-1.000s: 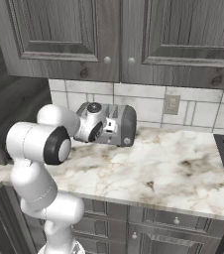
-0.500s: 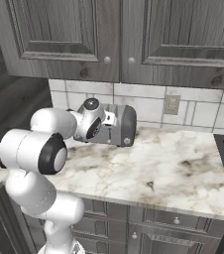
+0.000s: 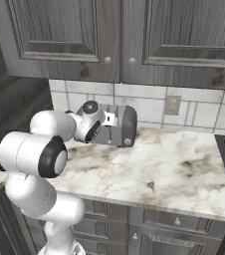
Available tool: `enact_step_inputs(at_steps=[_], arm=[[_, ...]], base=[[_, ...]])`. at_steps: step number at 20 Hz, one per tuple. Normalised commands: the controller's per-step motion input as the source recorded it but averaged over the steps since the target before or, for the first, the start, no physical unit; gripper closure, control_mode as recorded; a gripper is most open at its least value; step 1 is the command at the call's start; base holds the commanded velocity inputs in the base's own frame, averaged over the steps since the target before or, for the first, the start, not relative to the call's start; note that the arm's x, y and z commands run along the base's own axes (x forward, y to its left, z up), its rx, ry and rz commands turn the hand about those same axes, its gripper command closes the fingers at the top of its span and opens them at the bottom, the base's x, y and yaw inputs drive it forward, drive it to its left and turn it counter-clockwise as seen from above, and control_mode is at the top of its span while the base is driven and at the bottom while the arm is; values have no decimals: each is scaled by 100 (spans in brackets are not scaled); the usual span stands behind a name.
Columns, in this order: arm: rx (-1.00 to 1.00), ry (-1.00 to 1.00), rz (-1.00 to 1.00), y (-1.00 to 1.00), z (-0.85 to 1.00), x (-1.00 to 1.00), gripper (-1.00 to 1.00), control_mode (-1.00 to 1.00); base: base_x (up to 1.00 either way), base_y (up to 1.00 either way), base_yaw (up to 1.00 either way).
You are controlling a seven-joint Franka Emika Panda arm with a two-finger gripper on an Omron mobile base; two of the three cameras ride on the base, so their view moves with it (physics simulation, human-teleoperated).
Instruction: Start the toaster. Once the lever pops up, take the bread to the plate on the dining counter.
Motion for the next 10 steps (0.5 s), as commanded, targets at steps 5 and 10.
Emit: enact_step_inputs(at_steps=[5, 10], arm=[[0, -9, 0, 0, 5, 0, -100, -100], [0, -13, 0, 0, 22, -1, -100, -100]], base=[[0, 0, 0], [0, 0, 0]])
